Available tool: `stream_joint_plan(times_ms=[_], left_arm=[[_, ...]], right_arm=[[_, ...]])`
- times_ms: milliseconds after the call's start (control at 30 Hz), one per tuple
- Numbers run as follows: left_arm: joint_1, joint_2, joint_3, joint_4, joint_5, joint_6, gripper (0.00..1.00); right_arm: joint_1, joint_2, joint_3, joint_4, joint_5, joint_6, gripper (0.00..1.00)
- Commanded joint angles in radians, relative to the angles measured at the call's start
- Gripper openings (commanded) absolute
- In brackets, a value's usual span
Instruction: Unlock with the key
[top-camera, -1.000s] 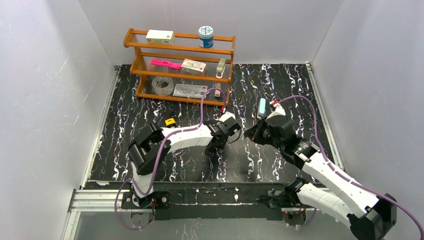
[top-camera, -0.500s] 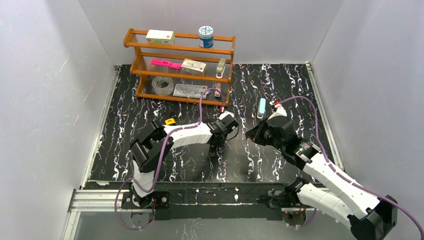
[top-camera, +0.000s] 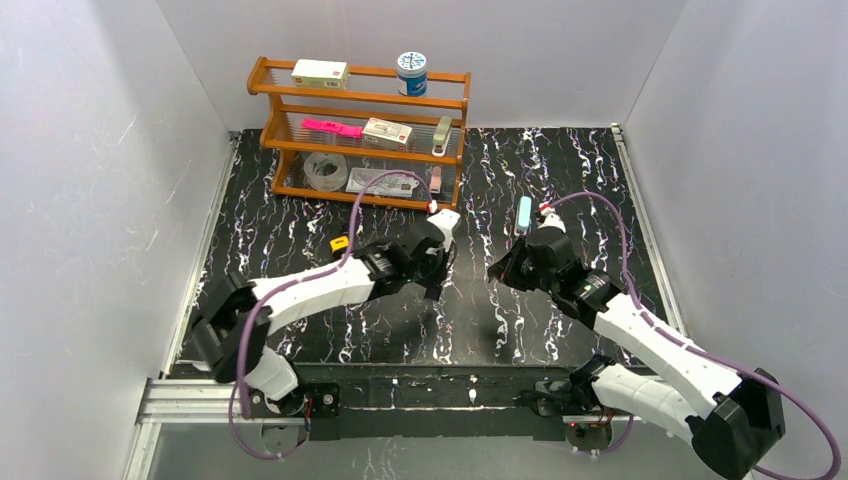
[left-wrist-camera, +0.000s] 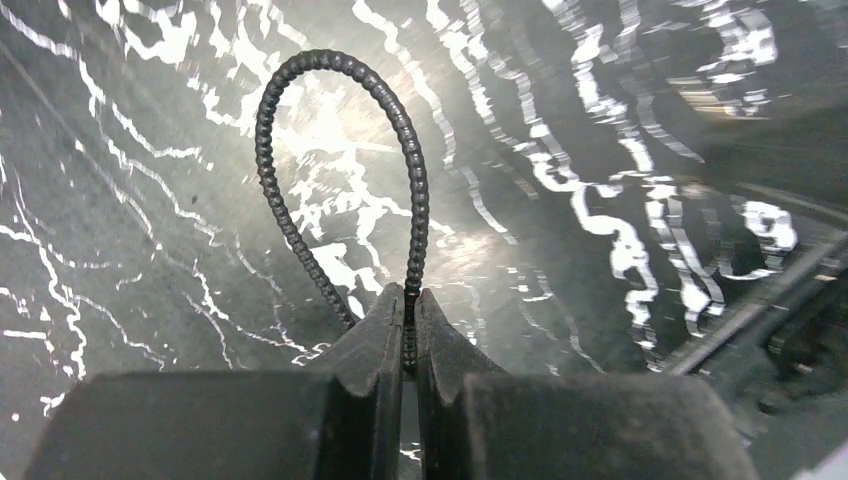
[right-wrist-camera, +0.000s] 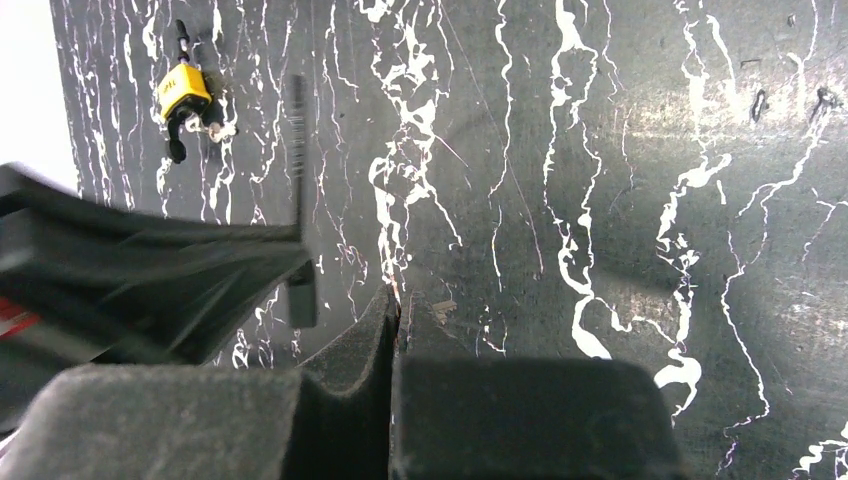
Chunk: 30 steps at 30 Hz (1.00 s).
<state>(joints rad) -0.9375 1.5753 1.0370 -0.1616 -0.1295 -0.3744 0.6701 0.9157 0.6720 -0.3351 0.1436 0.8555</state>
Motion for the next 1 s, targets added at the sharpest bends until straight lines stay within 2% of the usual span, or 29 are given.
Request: stream_joint_plan(times_ms=[0,133,267,500,767,967], left_arm=[[0.002,-0.171,-0.108,0.261,0.123,0.07,0.0],[0.003,-0.23,-0.216,0.455,0.278,0.04,0.0],[0.003,-0.247,-0.232,0.544,0.401,0.01,0.0],[0.003,-0.272,-0.302,0.68,0.47,-0.02,0.0],[0.008,-0.124,-0.33,0.814,0.546,-0.087,0.0],[0.048,0.035,-0.368,1.021,0.61,-0.291,0.0]], right_arm=[[-0.021,0.027,-0.007,0.071,-0.026,0.031,0.01],[-0.039,0.082,-0.011,0.136,-0.071,0.016,0.01],[-0.041,0.117,-0.001,0.226,-0.114,-0.041,0.01],[-0.045,0.152,0.012,0.292,-0.135,-0.084,0.01],[-0.045,0.16,0.01,0.315,-0.137,-0.132,0.01],[-0.046,0.221,0.007,0.242,-0.087,-0.109,0.01]])
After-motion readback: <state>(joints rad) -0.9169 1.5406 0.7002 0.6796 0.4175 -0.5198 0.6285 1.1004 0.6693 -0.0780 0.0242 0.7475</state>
